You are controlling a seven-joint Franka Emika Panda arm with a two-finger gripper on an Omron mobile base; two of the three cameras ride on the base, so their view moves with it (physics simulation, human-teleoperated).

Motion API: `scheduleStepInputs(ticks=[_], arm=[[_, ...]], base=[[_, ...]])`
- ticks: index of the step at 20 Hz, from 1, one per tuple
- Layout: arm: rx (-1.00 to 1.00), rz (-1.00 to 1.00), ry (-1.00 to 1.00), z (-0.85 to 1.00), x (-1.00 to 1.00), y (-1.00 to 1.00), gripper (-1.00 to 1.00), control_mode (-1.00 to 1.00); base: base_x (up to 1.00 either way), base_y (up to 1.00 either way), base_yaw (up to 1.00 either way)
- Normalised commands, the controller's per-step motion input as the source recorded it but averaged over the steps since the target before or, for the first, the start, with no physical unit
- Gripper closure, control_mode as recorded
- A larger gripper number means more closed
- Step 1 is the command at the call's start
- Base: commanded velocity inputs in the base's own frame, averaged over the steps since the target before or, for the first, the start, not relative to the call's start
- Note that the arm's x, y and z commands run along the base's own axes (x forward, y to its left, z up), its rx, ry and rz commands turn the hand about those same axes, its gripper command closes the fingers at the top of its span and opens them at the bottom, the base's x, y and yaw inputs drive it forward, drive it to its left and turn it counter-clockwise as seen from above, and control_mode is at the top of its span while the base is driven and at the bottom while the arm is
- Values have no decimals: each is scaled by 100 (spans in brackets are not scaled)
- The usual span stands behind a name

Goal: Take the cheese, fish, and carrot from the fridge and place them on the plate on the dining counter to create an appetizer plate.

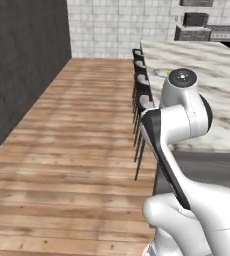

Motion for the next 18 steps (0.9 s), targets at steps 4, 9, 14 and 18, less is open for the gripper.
scheduleStepInputs(ticks=[4,9,14,18], arm=[[0,0,0,0,0,0,100,100],[0,0,0,0,0,0,100,100],[0,0,0,0,0,0,100,100],[0,0,0,0,0,0,100,100]], base=[[46,82,-52],[48,83,-51],[57,87,-50],[68,88,-50]])
